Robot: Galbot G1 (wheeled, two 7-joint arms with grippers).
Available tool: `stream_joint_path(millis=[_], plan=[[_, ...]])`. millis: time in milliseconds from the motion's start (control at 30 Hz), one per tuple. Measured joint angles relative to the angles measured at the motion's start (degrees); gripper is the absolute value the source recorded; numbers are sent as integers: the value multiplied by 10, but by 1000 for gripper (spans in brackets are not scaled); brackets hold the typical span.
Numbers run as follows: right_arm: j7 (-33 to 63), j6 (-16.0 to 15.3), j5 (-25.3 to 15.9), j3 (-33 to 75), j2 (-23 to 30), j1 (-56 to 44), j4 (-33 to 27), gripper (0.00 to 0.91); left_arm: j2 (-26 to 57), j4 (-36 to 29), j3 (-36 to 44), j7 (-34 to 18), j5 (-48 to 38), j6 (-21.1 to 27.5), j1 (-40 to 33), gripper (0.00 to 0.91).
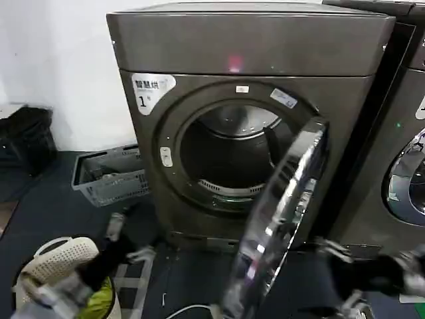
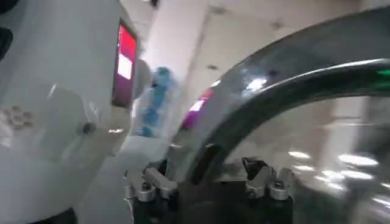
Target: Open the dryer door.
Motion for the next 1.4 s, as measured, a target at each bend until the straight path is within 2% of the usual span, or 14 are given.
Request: stream_joint_path(millis=[67,133,267,300,400,467,633,700,800,867,1000,1100,1233,1400], plan=[[39,28,-17,93,40,-59,-9,907,9,9,51,1,4,1,-33,907],[98,52,-60,177,80,-98,-24,907,10,22,106,2,7,2,-73,907],[267,56,-173,317,158,-129,-55,907,5,53,206,2,8,2,-153,907],[313,53,-212,345,174,-134,-62,907,3,62,232,3,8,1,-173,907],[444,18,-338,433,216,-138,-94,907,-5,87,298,3,4,1,-227,907],[516,-3,-372,486,236,-138,-121,907,-13,104,344,3,4,2,-265,907],[669,-29,-474,593,246,-151,-194,907,-38,145,435,3,1,4,-349,907],[739,-55,-514,624,248,-156,-224,907,-48,158,462,3,-2,4,-377,907],[827,-113,-537,659,260,-160,-250,907,-64,178,499,2,-7,3,-416,907],[840,-124,-558,680,273,-159,-265,907,-77,193,524,2,-7,0,-441,907],[882,-144,-558,714,282,-162,-287,907,-105,222,565,2,-7,-4,-481,907],[909,-142,-572,739,276,-168,-310,907,-136,250,594,2,-8,-4,-512,907],[917,-114,-585,772,259,-183,-371,907,-175,285,622,1,-6,-7,-546,907],[965,-132,-621,793,233,-191,-442,907,-216,326,645,-1,-4,-4,-578,907]])
